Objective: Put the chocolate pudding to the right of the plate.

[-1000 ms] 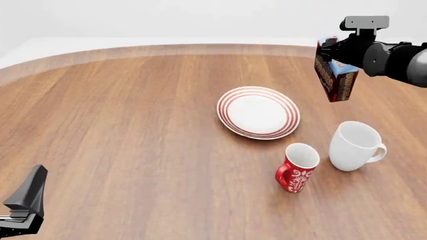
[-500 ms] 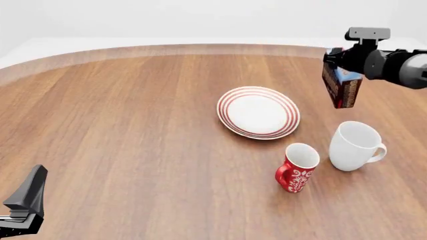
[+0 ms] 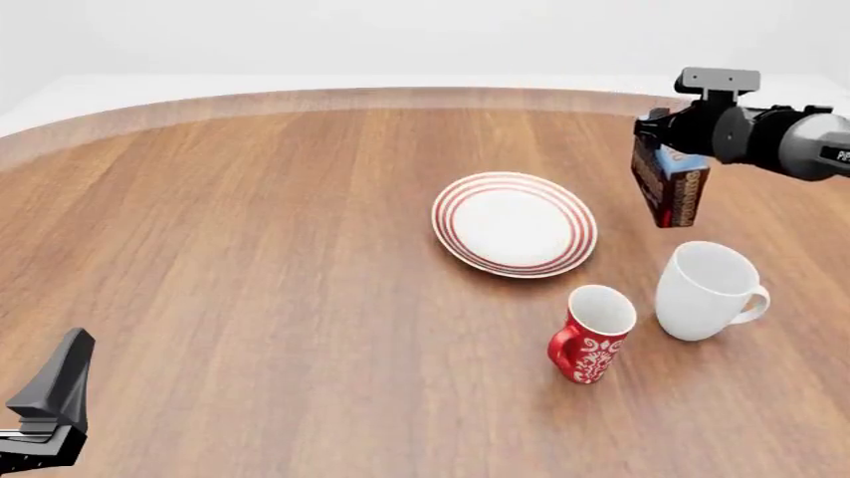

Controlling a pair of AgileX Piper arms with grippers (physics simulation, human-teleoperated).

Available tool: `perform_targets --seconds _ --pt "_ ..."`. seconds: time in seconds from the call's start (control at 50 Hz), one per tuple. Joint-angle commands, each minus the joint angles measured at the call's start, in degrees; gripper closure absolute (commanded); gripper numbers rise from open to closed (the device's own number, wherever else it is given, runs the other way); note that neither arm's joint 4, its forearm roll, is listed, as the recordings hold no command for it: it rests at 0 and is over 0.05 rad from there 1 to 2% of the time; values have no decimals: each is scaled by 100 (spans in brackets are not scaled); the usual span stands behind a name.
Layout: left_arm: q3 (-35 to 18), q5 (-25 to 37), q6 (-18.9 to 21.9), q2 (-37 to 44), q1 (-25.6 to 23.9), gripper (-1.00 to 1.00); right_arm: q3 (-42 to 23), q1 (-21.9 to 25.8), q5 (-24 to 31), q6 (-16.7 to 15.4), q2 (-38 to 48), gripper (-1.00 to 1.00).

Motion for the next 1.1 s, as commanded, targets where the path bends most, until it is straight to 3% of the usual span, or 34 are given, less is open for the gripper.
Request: perform_targets --seconds 0.02,0.36,0.9,0.92,1.1 --pt "0 0 0 0 0 -100 -113 28 151 62 125 100" --pt "0 0 0 0 0 -100 -506 -174 560 -210 455 100" --pt "0 0 0 0 0 -100 -644 -106 763 -157 531 100" --pt "0 0 0 0 0 -100 -651 -111 769 -162 522 -100" --pt "0 0 0 0 0 -100 -689 -106 860 -137 382 -100"
